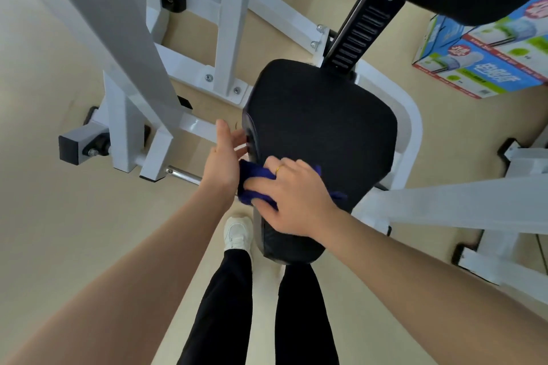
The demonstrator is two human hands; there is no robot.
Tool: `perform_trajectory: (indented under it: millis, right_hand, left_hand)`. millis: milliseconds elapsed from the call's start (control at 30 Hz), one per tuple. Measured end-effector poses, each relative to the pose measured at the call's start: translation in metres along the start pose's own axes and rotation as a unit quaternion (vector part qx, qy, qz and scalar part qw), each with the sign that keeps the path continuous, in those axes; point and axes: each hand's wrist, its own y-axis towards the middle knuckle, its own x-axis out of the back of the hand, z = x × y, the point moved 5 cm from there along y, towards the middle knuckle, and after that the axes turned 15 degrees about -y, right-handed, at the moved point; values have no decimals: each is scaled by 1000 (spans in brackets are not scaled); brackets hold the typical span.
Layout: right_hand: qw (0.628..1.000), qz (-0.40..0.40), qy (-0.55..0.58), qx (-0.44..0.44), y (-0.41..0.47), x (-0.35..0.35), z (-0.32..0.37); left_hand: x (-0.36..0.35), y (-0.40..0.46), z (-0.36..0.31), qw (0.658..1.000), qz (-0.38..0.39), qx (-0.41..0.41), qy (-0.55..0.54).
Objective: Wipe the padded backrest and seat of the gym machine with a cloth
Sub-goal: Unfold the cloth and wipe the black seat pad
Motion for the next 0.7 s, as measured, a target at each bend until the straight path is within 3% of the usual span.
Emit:
perform_trajectory:
  millis: [133, 200, 300, 333, 467, 600, 700]
  right_hand:
    - [996, 46, -14, 73, -5, -2, -7]
    - [999, 26, -35, -7, 6, -5, -35]
    - [976, -27, 1, -216, 10, -9, -68]
    - [970, -45, 7, -237, 9, -9, -68]
    - [990, -68, 17, -126, -19, 0, -24]
    - [998, -20, 57, 8, -57, 2, 13]
    - [1000, -15, -2, 24, -51, -5, -11]
  left_hand:
    - [-16, -18, -3, 997, 60, 14, 43]
    - [-15, -18, 0, 998, 49, 8, 27]
    - [-8, -14, 10, 1000, 18, -13, 20]
    - [-6, -16, 14, 1000, 7, -14, 24]
    - [-8, -26, 21, 1000, 2, -9, 9]
    - [-14, -41, 20, 1000, -8, -17, 14]
    - [-15, -52, 25, 998, -27, -47, 44]
